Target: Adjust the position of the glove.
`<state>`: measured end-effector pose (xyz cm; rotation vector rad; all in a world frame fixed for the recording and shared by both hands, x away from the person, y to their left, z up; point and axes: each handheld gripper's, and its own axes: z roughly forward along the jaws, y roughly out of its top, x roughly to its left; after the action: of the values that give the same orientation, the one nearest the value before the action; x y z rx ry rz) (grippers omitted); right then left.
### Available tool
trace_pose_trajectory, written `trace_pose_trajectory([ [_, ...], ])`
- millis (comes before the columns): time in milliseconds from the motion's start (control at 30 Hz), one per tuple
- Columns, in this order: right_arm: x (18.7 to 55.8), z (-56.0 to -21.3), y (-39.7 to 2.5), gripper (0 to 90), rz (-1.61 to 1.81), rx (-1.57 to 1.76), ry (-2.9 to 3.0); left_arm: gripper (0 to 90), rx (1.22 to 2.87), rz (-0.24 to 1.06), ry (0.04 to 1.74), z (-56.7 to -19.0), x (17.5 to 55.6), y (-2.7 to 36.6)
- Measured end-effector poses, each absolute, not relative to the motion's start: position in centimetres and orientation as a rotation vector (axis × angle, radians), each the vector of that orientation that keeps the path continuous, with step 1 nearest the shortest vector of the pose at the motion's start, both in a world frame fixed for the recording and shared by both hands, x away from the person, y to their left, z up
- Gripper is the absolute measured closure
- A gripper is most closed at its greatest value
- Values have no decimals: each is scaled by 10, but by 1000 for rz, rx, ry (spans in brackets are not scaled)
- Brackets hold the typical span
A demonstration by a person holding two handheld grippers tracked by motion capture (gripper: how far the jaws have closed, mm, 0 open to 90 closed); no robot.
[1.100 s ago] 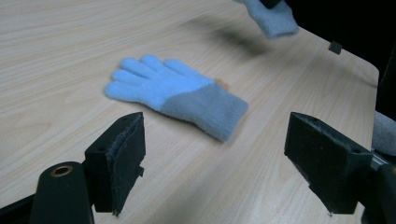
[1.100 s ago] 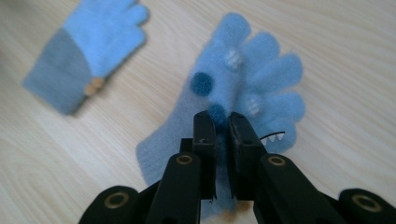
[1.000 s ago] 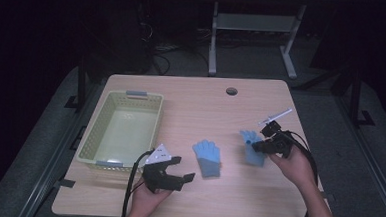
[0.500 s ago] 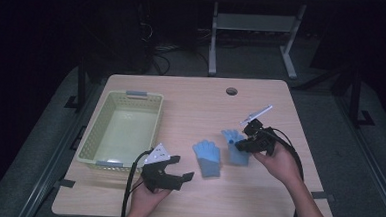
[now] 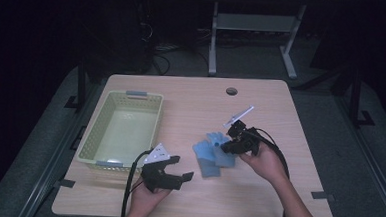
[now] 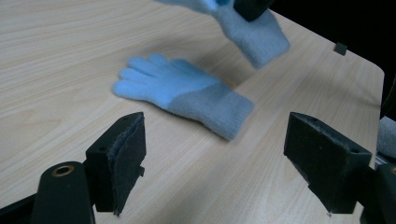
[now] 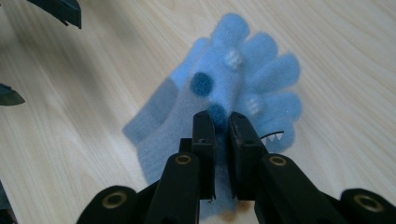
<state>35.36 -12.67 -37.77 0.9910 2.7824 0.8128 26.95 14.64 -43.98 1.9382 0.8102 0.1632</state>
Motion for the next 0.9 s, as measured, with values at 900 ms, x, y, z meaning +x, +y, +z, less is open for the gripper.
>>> trace_pose_trajectory([
  [900, 359, -403, -81, 809, 710, 882, 2904, 207, 1885, 153, 841, -437, 271, 154],
])
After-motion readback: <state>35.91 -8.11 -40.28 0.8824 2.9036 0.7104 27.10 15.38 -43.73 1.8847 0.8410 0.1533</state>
